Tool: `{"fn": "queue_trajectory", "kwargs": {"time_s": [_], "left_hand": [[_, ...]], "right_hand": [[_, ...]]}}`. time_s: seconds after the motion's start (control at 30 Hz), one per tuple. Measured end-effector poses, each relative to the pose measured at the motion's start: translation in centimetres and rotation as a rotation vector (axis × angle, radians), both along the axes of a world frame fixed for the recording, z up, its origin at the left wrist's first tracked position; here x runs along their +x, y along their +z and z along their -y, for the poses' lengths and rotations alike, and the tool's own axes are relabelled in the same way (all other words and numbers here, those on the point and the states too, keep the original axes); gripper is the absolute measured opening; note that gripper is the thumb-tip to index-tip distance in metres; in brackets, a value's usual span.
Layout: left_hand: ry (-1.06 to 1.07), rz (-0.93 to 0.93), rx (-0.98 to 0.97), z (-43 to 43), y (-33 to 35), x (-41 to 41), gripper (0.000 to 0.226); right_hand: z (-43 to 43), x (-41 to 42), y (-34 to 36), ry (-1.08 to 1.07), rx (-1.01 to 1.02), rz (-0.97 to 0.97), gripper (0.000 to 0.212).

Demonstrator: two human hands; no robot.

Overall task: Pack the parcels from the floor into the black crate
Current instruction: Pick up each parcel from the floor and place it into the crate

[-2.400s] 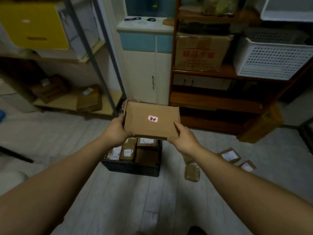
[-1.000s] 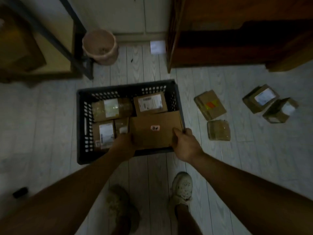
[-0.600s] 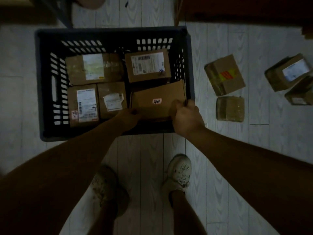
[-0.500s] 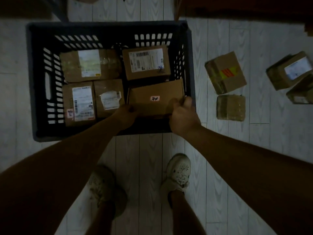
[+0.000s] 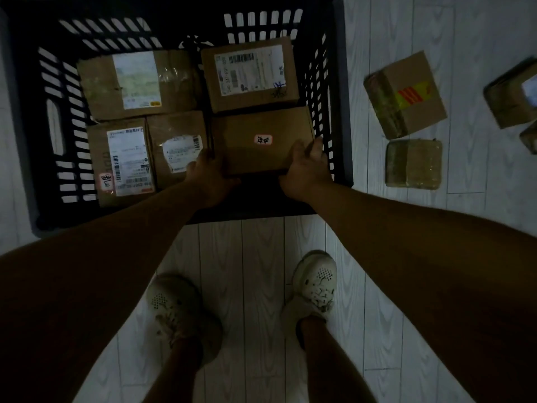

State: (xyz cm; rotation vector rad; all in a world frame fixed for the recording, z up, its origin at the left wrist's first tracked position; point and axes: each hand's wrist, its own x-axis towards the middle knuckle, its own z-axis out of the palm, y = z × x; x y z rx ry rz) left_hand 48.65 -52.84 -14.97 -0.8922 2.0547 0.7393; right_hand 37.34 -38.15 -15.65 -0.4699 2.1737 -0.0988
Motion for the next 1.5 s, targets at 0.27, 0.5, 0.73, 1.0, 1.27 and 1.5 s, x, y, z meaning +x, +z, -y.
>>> {"fn": "queue_trajectory", "kwargs": {"time_s": [0.27,0.5,0.73,1.0,1.27,1.5], "left_hand": [[0.027,-0.003,0.006,0.8,5.4,1.9,0.064],[0.112,-0.041,0.008,0.4,20.3,2.1,0.082],[0.266,-0.177,0.044,-4.8,38.0,5.4,0.082],[0.089,-0.37,-0.079,-10.1,51.0,9.5,0.071],[-0.046,-0.479,-0.061,-16.5,59.0,7.2,0.086],[-0.136,-0.583,-0.01,-24.1,64.3,3.5,0.077]], "right_hand": [[-0.7,-0.7,5.7,0.053,-0.063,0.012,0.084],[-3.0,-2.5,20.8,0.03,-0.106,0.076,0.061],[-8.6,0.0,37.9,0.058,-0.124,0.05,0.053],[-14.9,1.9,49.8,-0.038,-0.219,-0.05,0.07],[-26.1,3.4,58.6,-0.098,-0.123,-0.189,0.081],[-36.0,1.6,64.4,-0.19,-0.121,-0.361,0.08]]}}
